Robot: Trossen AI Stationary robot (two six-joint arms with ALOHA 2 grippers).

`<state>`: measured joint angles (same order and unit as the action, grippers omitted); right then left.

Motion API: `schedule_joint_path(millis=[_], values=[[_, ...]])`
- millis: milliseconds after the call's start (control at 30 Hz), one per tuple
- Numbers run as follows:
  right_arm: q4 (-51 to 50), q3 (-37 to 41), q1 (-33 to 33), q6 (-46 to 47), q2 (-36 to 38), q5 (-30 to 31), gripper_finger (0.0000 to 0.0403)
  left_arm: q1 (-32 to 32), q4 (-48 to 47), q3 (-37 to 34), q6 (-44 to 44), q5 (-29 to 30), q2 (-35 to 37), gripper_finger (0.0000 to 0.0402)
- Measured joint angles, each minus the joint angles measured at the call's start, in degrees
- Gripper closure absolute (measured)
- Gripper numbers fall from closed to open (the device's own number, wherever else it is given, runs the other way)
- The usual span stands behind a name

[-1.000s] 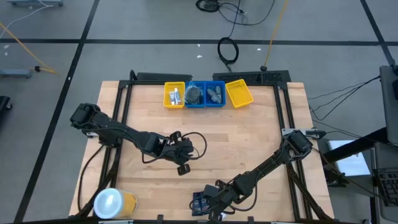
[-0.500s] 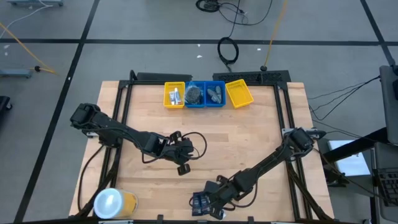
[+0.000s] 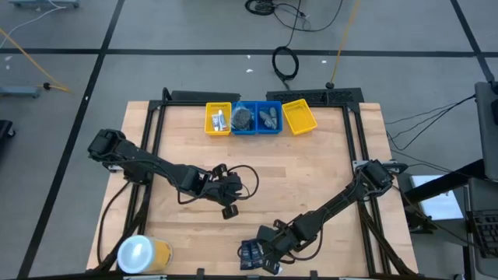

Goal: Pick & Place Travel size toiletries
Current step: Put the toothpaste into the left yellow bin

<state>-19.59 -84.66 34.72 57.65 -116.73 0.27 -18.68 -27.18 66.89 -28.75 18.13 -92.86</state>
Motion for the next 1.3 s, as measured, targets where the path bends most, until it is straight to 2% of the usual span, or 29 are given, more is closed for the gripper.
schedule_joint_path(millis=[267,700,833,933,1300], values=[[2.10,0.19,-0.42,0.77,-2.70,-0.30,0.0303,0.00,0.07,0.00,-0.07,0.00,0.00,0.0325],[-0.46,-0.05,-0.02,0.20,-4.64,-2.35,0.0303,0.00,0.02,0.00,-0.07,0.00,0.00,0.0325],[-0.74,-0.03,-0.04,0.10,-4.52,-2.27,0.0323,0.00,0.00,0.00,-0.07,0.00,0.00,0.0325],[-0.84,0.10,-0.02,-1.67,-3.72,-1.67,0.0350,-0.02,0.02,0.00,-0.05,0.00,0.00,0.0325],[-2.27,0.30,-0.15,-7.48,0.49,6.50,0.0350,0.00,0.08,0.00,0.05,0.01,0.00,0.0325]])
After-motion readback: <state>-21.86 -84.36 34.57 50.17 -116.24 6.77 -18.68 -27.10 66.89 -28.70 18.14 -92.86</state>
